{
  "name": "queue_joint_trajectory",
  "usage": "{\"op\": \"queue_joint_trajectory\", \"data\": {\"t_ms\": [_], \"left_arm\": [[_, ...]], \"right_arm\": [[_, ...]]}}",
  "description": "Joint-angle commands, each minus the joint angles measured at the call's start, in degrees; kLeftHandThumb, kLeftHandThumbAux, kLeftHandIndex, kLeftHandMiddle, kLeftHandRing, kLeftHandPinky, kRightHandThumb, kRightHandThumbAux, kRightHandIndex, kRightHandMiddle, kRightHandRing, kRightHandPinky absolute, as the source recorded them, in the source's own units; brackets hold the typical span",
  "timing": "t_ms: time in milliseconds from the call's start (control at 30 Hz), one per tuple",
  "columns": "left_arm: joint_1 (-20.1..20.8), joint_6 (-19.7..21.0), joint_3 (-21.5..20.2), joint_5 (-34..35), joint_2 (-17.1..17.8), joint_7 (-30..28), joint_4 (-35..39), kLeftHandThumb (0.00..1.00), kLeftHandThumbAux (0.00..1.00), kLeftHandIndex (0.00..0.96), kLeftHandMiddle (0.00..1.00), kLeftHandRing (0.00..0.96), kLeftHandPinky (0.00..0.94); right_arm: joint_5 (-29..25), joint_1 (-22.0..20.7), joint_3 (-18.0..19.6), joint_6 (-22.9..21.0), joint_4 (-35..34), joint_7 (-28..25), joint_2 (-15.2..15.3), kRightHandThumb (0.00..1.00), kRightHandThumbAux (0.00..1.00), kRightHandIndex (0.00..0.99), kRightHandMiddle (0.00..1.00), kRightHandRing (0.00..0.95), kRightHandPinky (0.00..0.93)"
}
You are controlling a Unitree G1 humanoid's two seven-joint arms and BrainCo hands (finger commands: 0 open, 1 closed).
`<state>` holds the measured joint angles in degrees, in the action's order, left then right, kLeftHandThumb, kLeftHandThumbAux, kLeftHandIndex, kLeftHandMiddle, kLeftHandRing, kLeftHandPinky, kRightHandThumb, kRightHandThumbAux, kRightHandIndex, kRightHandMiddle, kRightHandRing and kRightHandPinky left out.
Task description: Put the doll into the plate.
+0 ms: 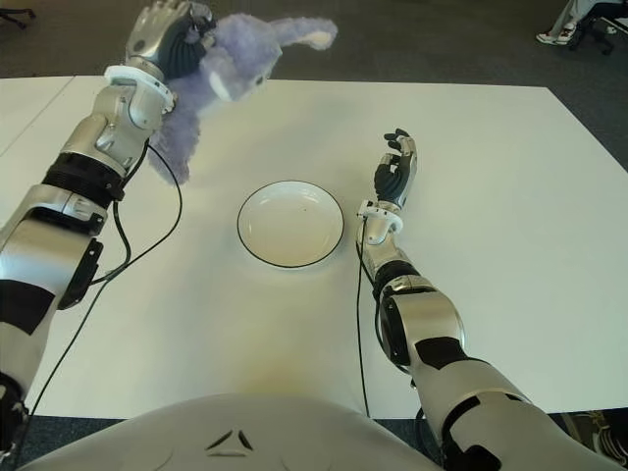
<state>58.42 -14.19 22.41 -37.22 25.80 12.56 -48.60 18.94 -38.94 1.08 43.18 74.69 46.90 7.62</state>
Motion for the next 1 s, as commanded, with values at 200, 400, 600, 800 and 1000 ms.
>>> {"op": "queue_joint_trajectory", "data": {"t_ms": [200,400,600,800,1000], "left_arm": [[-1.09,-2.5,2.35,-1.76,-1.91,-2.93,7.29,0.756,0.693,0.443,0.841,0.834,0.758],[-3.38,-4.13,3.07,-2.69,-1.71,-4.38,12.94,0.757,0.692,0.443,0.834,0.831,0.78],[-4.84,-4.98,3.0,-2.5,-0.91,-7.75,17.67,0.757,0.691,0.443,0.827,0.826,0.75],[-6.81,-5.5,2.38,-1.96,-0.58,-11.05,20.9,0.758,0.691,0.443,0.824,0.819,0.728],[-8.61,-3.53,2.19,-2.25,-1.17,-14.18,25.46,0.758,0.691,0.444,0.828,0.821,0.747]], "right_arm": [[0.76,4.12,-0.86,-1.21,2.24,0.8,-1.59,1.0,0.743,0.314,0.201,0.274,0.422],[0.79,4.06,-1.14,-1.48,2.27,0.98,-1.69,1.0,0.743,0.319,0.199,0.277,0.422],[0.58,4.0,-1.15,-1.61,2.28,0.86,-1.86,1.0,0.743,0.322,0.196,0.28,0.422],[0.79,3.95,-1.31,-1.73,2.28,1.33,-1.89,1.0,0.742,0.325,0.196,0.28,0.422],[0.88,3.91,-1.38,-1.67,2.3,1.58,-1.83,1.0,0.742,0.318,0.199,0.277,0.423]]}}
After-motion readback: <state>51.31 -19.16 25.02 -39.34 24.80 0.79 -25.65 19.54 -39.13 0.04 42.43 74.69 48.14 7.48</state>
